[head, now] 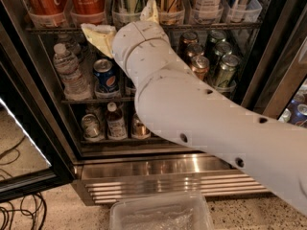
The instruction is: Pick green can from top shelf of fridge
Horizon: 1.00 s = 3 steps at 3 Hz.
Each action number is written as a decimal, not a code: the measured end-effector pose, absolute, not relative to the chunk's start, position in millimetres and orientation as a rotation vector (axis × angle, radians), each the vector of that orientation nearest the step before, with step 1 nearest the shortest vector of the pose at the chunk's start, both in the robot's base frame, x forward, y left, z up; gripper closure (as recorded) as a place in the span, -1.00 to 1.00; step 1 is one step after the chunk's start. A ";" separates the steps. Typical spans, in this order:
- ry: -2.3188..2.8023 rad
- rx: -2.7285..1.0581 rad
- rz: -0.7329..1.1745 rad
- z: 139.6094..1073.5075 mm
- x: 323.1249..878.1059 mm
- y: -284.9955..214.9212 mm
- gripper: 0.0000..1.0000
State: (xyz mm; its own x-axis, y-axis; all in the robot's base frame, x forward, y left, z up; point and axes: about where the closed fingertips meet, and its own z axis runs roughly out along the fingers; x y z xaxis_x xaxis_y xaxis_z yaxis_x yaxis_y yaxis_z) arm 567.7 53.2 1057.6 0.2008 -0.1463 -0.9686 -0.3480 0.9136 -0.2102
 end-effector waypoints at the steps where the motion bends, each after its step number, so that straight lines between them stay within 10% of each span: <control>1: 1.371 -0.416 0.137 1056.5 581.8 51.3 -0.72; 3: 1.351 -0.382 0.125 1061.4 607.7 52.6 -0.56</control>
Offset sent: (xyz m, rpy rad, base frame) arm 0.0526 0.0002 -0.0053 0.0418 -0.0154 -0.0342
